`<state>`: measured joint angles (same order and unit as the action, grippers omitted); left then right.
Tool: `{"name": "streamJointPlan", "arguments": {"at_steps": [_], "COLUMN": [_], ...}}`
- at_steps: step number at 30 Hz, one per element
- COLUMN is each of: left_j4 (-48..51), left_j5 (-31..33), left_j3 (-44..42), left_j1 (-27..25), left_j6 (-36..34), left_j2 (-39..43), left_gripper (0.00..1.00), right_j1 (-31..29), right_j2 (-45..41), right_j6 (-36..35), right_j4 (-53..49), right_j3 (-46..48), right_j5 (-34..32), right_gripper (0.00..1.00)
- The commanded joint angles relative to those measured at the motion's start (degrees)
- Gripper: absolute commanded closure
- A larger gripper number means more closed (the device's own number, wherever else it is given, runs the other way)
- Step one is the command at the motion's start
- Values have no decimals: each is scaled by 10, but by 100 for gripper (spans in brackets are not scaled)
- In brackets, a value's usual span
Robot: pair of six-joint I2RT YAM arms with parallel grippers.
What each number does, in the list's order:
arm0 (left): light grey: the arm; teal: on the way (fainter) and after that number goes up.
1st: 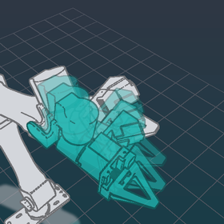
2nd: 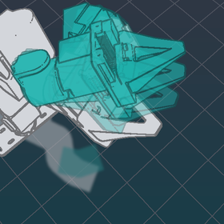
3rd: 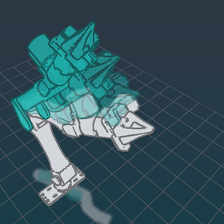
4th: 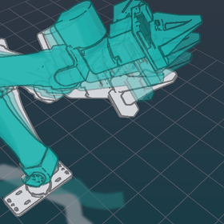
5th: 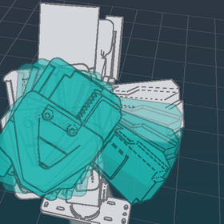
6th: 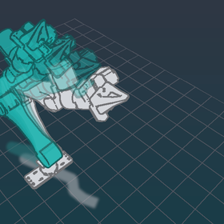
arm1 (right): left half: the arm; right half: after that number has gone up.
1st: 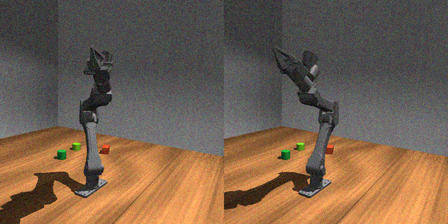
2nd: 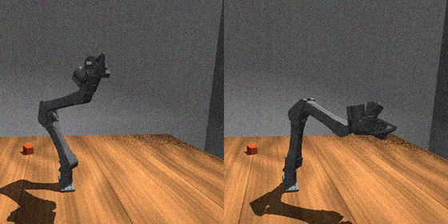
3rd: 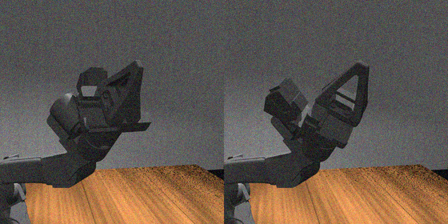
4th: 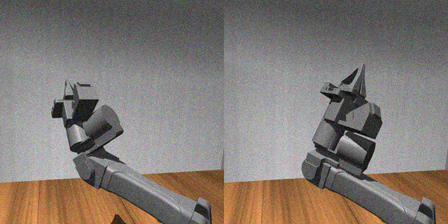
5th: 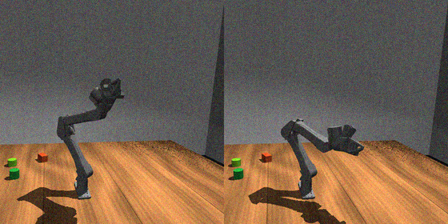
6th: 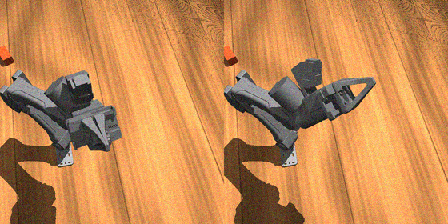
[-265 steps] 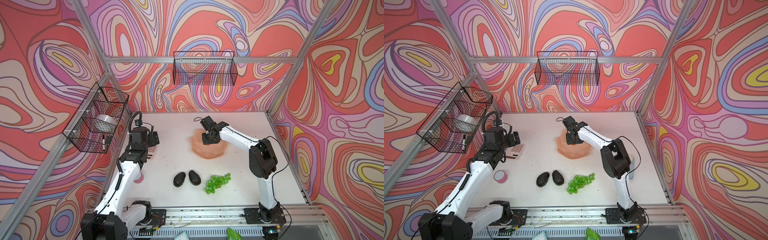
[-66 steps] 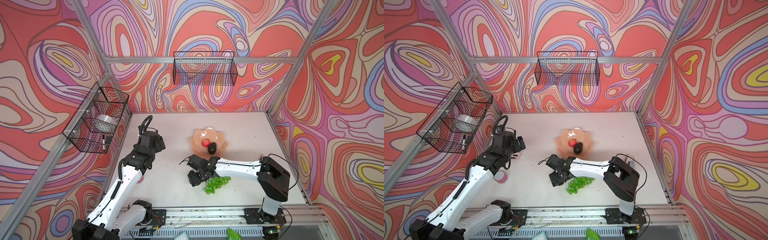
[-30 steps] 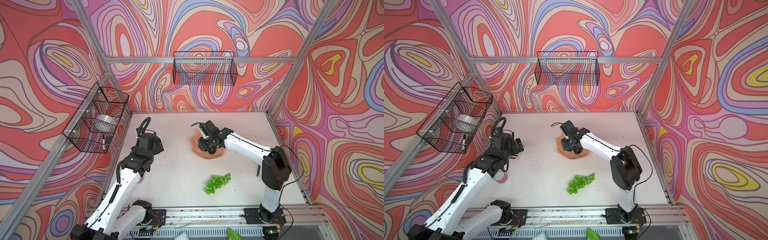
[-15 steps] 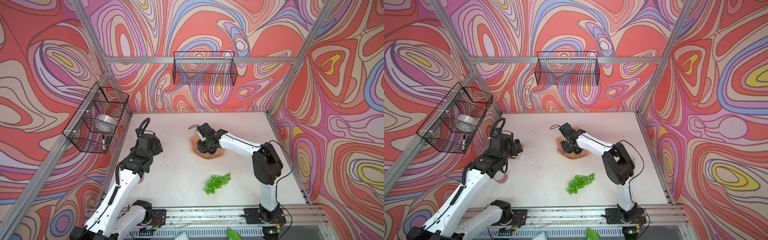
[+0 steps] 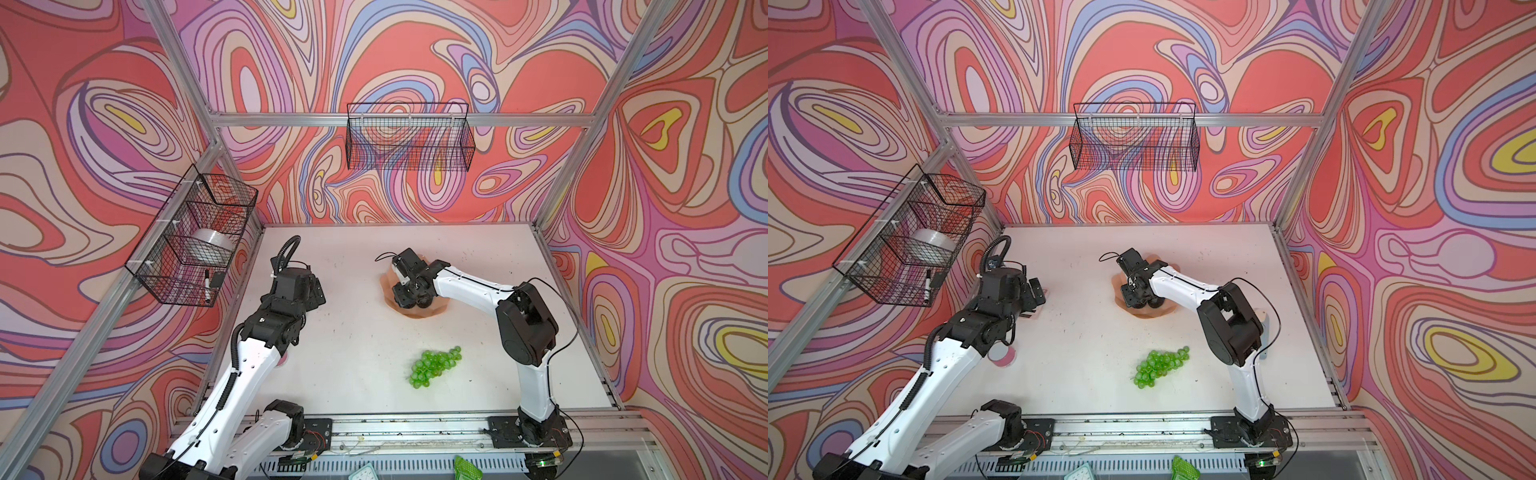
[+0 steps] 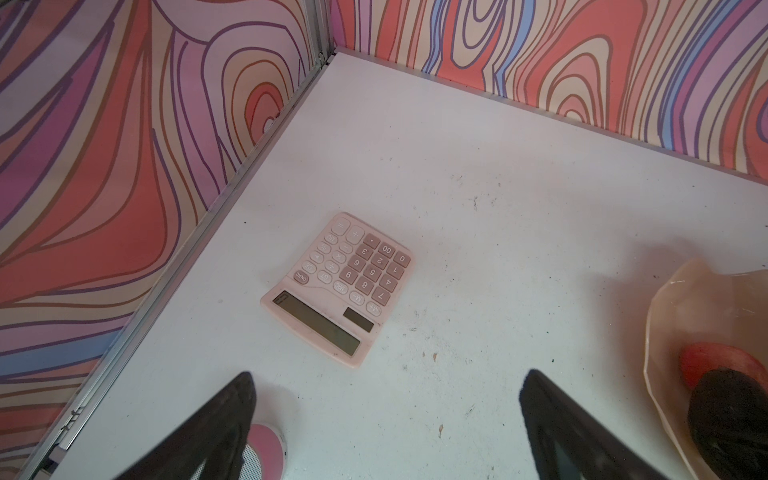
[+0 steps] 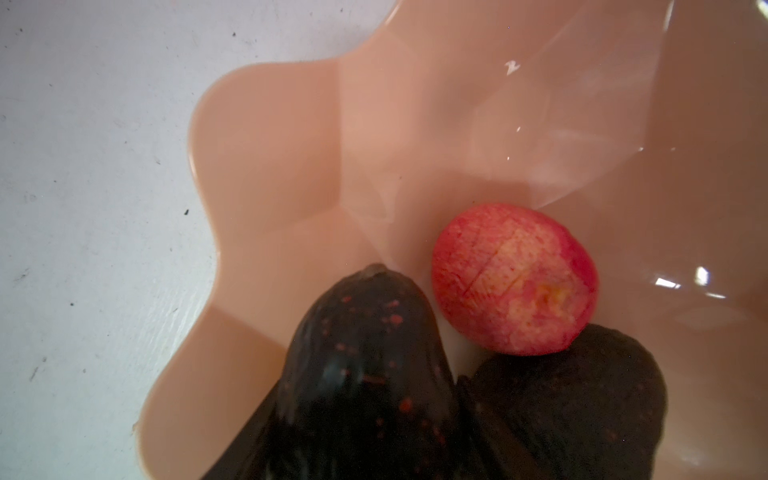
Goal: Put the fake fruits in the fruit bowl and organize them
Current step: 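Place the avocado with the right gripper into the bowl and release, then lower the right gripper onto the green grapes and grasp them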
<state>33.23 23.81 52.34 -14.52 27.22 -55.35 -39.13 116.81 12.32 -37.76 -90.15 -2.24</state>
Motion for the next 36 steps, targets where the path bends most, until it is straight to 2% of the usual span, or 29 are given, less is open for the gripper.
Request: {"name": "streamJointPlan", "arguments": {"at_steps": [1,6,15,20,23,26,30,36], "left_j4": [2,-2,-6,-10,-18,-30,-37,-42], "left_j5": [2,2,-2,-3,-5,-6,-17,-35], "left_j3": [-8,-13,-21,-23,-26,-26,-21,-15], "left_j1": [5,5,6,7,7,8,10,11], "left_j6": [3,3,7,7,6,4,0,8], "left_j2": [-1,0,4,6,6,2,-12,-24], "left_gripper": [1,1,1,1,1,1,0,1], "right_j1": [2,1,1,1,1,-7,-88,-168], "right_j2": [-2,-16,-37,-107,-181,-272,-383,-431], "right_j6": [-1,-5,7,12,22,29,16,69], "right_j4": [2,-2,-8,-10,-8,42,98,120], "right_j3": [-18,-21,-17,12,66,172,303,411], "right_j5": [-11,-15,-22,-35,-26,29,1,-19], "right_gripper": [38,34,32,31,30,29,27,27]}}
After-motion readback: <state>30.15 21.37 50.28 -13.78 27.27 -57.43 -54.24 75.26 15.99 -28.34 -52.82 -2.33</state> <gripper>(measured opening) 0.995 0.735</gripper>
